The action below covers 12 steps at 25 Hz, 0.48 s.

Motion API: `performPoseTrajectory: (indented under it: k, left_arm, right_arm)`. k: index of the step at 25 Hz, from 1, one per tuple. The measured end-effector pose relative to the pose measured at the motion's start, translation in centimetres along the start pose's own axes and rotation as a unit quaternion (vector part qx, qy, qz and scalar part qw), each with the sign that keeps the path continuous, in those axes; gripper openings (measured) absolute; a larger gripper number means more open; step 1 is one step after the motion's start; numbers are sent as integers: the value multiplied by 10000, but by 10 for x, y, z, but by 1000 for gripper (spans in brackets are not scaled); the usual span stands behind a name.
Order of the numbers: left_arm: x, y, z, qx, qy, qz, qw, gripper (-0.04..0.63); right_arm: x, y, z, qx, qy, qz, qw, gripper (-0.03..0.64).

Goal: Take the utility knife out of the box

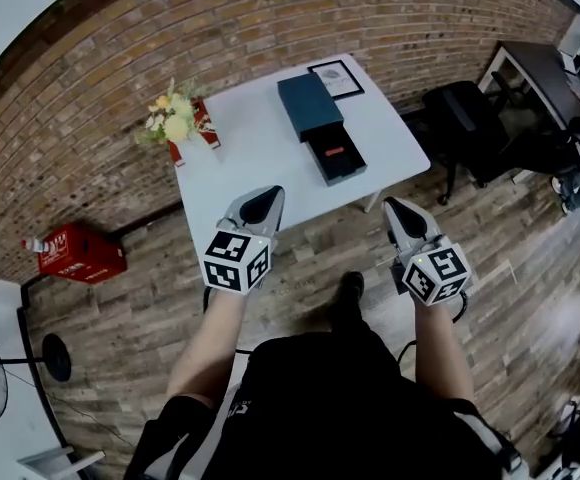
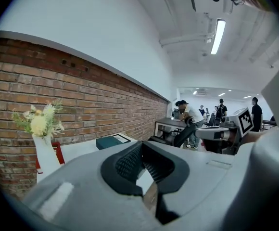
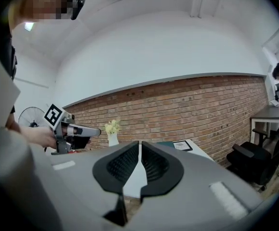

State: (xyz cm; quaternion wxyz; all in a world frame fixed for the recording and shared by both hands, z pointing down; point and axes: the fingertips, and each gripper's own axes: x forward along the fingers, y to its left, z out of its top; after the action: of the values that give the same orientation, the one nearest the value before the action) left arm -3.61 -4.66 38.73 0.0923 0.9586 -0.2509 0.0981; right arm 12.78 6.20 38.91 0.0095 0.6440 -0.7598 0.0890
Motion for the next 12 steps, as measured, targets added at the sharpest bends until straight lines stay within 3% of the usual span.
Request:
performPoseTrajectory:
  k: [6,12]
  left_arm:
    - [95,1,24,6,229,251,9994,8]
    - [146,10,38,-48,230,566,9981,8]
  right_arm:
    - [52,-92,6,-41,261,375,9989,18]
    - [91,-144,8,-140,494,682,9964,23]
